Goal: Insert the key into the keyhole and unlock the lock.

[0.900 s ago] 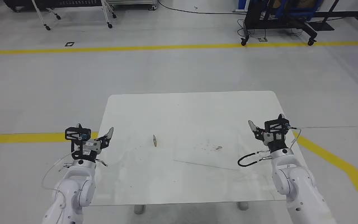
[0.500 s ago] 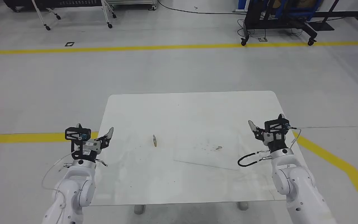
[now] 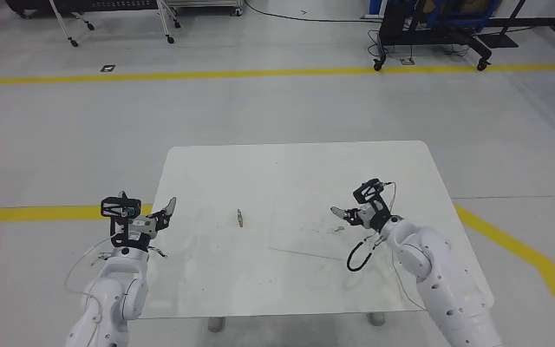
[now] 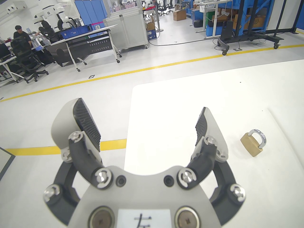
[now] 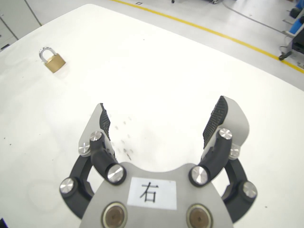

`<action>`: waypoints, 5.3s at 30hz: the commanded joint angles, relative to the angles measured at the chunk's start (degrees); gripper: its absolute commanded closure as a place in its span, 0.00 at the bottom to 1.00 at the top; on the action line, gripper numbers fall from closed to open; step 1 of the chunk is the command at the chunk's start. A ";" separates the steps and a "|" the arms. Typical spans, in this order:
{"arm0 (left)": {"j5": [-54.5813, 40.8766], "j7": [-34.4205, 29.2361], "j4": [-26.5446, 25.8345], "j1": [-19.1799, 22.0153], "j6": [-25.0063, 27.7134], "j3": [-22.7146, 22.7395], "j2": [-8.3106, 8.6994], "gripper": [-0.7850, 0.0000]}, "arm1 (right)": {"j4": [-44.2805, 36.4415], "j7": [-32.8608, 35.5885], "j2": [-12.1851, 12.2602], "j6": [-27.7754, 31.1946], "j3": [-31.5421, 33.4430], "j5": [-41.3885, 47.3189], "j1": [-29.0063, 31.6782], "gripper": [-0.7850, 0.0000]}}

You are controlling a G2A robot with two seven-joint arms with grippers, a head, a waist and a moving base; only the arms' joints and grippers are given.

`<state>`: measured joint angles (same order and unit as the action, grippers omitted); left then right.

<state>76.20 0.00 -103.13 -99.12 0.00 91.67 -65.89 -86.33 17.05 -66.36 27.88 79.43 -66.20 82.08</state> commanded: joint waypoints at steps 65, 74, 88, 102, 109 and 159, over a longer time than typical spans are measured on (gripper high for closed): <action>0.00 0.00 0.00 0.00 0.00 0.00 0.00 0.00 | 12.15 -4.84 6.66 27.26 -5.16 -9.34 -7.27 1.00; 1.22 0.36 -0.92 0.40 1.07 -0.64 0.03 0.00 | 12.15 -4.84 6.66 27.26 -5.16 -9.34 -7.27 1.00; -7.09 -21.70 -1.09 14.58 18.36 -16.91 -1.10 0.00 | 12.15 -4.84 6.66 27.26 -5.16 -9.34 -7.27 1.00; -10.15 -28.08 10.47 29.27 24.92 -34.41 -4.09 0.00 | 12.15 -4.84 6.66 27.26 -5.16 -9.34 -7.27 1.00; -1.94 -27.19 24.23 41.77 16.47 -50.61 -9.51 0.00 | 12.15 -4.84 6.66 27.26 -5.16 -9.34 -7.27 1.00; 2.60 -15.37 39.89 44.76 5.42 -53.99 -17.01 0.00 | 10.01 -14.52 7.77 25.89 1.41 2.03 -2.12 1.00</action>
<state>79.45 -18.13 -61.91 -53.51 5.07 36.44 -83.30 -76.08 2.72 -58.52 54.07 81.09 -64.69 79.86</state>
